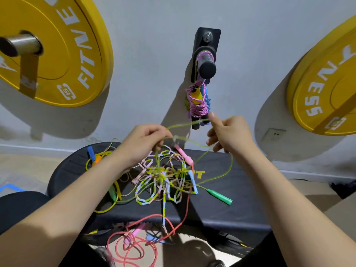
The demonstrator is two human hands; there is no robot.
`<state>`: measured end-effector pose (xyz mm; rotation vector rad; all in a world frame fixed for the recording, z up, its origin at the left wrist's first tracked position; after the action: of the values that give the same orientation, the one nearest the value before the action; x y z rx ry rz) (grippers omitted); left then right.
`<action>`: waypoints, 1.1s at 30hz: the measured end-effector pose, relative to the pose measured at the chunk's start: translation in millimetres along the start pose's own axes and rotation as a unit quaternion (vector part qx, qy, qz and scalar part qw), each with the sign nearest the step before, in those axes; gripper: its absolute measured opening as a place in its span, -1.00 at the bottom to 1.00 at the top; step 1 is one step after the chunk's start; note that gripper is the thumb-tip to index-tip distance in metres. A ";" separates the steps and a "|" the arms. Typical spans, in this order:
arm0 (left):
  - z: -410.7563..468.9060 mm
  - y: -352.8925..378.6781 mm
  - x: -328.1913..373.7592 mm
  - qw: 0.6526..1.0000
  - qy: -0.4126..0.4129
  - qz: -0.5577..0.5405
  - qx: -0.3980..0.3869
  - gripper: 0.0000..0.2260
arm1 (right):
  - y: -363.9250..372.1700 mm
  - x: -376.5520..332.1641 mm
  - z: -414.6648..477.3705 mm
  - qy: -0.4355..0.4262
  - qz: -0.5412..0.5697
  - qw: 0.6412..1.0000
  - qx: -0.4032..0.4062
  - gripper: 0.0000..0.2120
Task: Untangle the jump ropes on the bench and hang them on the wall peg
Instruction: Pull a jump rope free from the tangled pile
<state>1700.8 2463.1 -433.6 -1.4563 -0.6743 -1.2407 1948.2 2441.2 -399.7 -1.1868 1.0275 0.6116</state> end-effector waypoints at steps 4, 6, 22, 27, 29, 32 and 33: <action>0.4 -21.5 24.8 0.996 0.040 0.022 0.071 -0.74 | -13.1 -6.7 -2.3 -0.048 -0.077 0.995 0.038 -0.45; 2.5 -35.4 35.0 0.987 0.063 0.099 0.113 -0.77 | -18.6 -14.3 -5.4 -0.059 -0.014 0.997 0.046 -0.51; 39.4 -73.7 43.6 0.974 0.012 0.064 0.217 -0.72 | -6.3 -73.7 -26.4 -0.218 -0.069 0.968 -0.107 -0.50; 39.8 -3.8 47.7 0.999 0.026 -0.017 -0.036 -0.46 | -0.6 -74.0 -18.7 -0.186 0.125 0.967 -0.120 -0.49; 30.3 28.1 48.2 0.986 0.046 -0.020 -0.162 -0.46 | -4.2 -76.5 -15.2 -0.192 0.175 0.960 -0.105 -0.54; 12.5 60.8 28.2 0.947 0.039 0.115 -0.296 -0.74 | -19.3 -78.0 -8.8 -0.192 0.225 0.954 -0.042 -0.61; 11.3 61.4 16.9 0.932 0.039 0.190 -0.308 -0.80 | -28.2 -74.4 -5.4 -0.178 0.251 0.952 -0.001 -0.62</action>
<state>1764.4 2452.9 -438.4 -1.9193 0.0829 -1.2421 1937.4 2436.4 -320.8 -0.7695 1.0159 1.1800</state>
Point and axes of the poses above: each hand's wrist, its own z-axis towards the middle knuckle, its own y-axis out of the palm, x = y × z, the point moved 10 cm from there along z, towards the middle knuckle, and after that the axes turned 6 degrees about z, right-handed, at the moved point
